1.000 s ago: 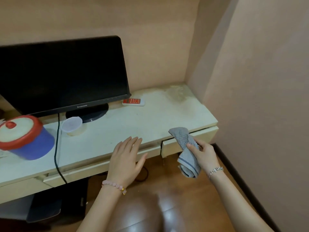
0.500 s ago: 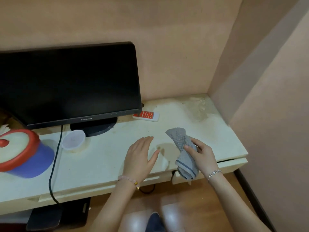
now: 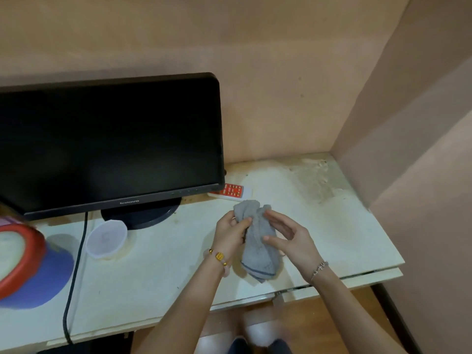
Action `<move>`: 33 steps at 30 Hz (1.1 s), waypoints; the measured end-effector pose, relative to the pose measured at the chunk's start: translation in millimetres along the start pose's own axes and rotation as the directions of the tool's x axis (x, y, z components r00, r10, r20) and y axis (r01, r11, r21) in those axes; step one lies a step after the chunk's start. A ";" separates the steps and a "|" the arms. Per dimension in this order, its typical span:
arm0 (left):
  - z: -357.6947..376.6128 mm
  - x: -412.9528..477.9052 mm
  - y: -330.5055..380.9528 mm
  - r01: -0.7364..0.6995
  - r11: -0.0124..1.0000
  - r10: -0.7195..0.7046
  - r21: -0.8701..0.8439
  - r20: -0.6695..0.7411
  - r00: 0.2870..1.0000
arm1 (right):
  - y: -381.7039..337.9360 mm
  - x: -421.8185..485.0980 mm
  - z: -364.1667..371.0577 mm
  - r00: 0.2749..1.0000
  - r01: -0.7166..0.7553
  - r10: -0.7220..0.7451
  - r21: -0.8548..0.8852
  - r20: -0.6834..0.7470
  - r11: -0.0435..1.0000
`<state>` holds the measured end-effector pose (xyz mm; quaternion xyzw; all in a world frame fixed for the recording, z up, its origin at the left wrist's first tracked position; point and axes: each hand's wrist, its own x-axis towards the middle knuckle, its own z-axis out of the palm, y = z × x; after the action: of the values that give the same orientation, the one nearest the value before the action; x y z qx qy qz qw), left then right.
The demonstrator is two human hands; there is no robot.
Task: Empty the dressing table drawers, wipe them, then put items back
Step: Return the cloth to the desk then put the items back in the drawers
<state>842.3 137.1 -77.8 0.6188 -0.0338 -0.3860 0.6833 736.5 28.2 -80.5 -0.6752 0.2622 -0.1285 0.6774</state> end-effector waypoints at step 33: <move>-12.2 17.0 24.3 -0.238 0.921 0.247 0.307 0.011 0.969 | -12.1 63.7 -69.1 0.923 -0.212 0.223 -0.069 0.313 0.975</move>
<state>872.3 135.9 -66.8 0.7136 -0.1602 -0.2799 0.6220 755.0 -64.7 -76.8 -0.6651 0.2247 0.0630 0.7093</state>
